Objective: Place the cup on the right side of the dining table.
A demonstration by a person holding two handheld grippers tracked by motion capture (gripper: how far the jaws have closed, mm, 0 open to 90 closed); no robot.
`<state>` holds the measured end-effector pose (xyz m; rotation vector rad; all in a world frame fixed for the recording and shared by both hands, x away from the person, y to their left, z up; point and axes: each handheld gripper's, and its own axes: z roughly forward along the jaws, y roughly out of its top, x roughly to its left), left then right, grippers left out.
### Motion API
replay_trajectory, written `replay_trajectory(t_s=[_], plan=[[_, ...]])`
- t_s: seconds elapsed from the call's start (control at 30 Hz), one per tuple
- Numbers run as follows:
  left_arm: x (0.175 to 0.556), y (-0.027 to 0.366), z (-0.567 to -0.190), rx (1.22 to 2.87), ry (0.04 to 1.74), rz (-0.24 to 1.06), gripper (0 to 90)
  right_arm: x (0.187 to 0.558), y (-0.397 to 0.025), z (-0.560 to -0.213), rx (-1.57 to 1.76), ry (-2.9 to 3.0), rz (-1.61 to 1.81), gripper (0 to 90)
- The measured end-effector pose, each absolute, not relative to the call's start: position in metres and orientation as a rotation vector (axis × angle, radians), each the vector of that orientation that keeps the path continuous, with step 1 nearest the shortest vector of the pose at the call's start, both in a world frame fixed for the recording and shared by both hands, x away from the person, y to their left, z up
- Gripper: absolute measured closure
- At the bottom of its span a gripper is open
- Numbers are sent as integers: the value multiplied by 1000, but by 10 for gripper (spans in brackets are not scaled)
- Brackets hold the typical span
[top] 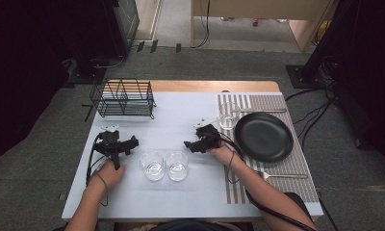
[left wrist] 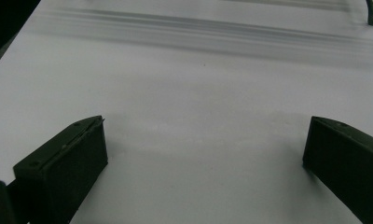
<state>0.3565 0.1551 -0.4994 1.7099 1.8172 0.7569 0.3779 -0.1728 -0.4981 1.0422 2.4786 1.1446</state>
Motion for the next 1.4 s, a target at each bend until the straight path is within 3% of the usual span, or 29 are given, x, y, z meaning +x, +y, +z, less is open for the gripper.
replay_trajectory(t_s=[0.43,0.53,1.4], plan=[[356,155,-499,1712,1817,757,0,378,-168,-501,977,2458,1094,205],[356,155,-499,1711,1818,757,0,380,-166,-502,1026,2437,1053,94],[357,155,-499,1711,1818,757,0,381,-166,-502,1035,2436,1052,91]])
